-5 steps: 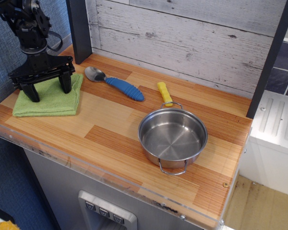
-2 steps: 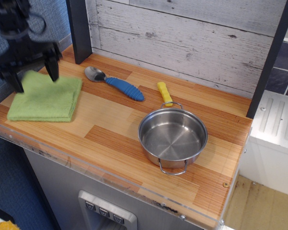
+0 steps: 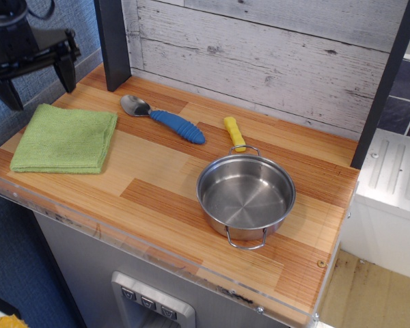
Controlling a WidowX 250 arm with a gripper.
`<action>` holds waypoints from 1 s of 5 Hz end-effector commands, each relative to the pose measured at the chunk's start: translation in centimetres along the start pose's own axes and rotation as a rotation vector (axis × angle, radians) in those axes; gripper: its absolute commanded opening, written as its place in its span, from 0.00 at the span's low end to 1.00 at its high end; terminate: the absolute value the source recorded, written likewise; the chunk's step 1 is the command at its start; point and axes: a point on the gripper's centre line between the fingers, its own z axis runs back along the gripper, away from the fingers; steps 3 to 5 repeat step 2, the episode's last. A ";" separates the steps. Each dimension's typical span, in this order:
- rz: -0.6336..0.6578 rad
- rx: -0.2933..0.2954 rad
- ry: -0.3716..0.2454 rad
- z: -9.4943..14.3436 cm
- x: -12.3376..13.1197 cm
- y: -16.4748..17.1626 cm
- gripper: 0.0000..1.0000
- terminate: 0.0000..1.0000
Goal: Move the green cloth to the middle left of the table
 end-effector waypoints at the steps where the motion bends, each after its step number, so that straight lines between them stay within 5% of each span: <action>1: -0.002 -0.021 -0.046 1.5 0.2 -0.1 1.00 0.00; 2: -0.002 -0.021 -0.046 1.5 0.2 -0.1 1.00 1.00; 5: -0.002 -0.021 -0.046 1.5 0.2 -0.1 1.00 1.00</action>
